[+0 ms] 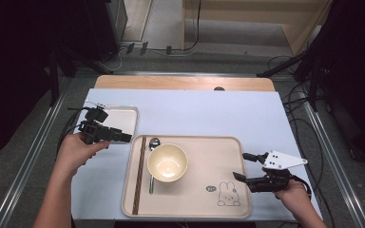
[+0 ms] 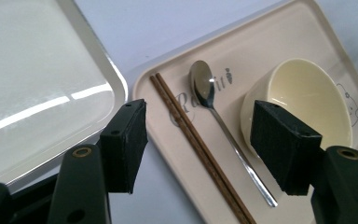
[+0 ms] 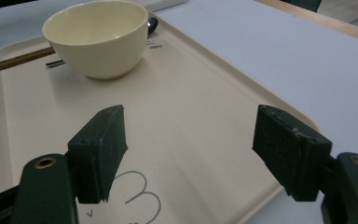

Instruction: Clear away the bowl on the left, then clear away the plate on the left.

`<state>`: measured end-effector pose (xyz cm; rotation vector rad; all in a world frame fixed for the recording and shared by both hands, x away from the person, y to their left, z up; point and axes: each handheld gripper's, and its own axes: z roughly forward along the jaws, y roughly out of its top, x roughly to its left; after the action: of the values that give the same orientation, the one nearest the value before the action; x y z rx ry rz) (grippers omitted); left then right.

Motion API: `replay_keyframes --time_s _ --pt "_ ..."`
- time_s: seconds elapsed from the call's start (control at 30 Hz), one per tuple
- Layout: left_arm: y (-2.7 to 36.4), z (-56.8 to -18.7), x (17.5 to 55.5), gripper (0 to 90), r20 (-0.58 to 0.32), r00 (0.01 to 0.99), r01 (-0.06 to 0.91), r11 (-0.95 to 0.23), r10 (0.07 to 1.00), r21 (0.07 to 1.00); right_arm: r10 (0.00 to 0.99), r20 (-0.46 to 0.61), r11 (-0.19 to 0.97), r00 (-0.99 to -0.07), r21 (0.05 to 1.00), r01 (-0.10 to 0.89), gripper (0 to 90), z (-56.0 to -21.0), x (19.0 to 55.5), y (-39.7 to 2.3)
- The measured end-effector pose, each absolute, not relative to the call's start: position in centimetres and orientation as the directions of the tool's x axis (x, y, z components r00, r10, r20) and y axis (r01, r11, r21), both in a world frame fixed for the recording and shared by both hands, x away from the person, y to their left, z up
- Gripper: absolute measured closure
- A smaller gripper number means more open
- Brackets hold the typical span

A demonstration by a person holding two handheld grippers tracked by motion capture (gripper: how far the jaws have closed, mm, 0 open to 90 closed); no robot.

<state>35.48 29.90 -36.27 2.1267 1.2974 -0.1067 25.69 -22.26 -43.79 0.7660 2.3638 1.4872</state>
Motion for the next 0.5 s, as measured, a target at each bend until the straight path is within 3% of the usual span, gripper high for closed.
replay_keyframes --time_s 0.13,0.3,0.5 --pt "30.9 -36.4 35.6 37.0 -0.393 0.459 0.851 -0.265 0.797 0.454 0.550 0.072 0.342 -0.832 0.890 0.303 25.8 -43.8 25.7 -22.2" --pt "32.1 -36.5 35.7 37.6 -0.363 0.478 0.826 -0.268 0.800 0.497 0.548 0.075 0.336 -0.833 0.892 0.301 25.7 -43.8 25.7 -22.2" --pt "33.4 -37.1 35.8 40.0 -0.356 0.461 0.836 -0.264 0.813 0.482 0.548 0.079 0.334 -0.833 0.892 0.304 25.7 -43.7 25.7 -22.2"
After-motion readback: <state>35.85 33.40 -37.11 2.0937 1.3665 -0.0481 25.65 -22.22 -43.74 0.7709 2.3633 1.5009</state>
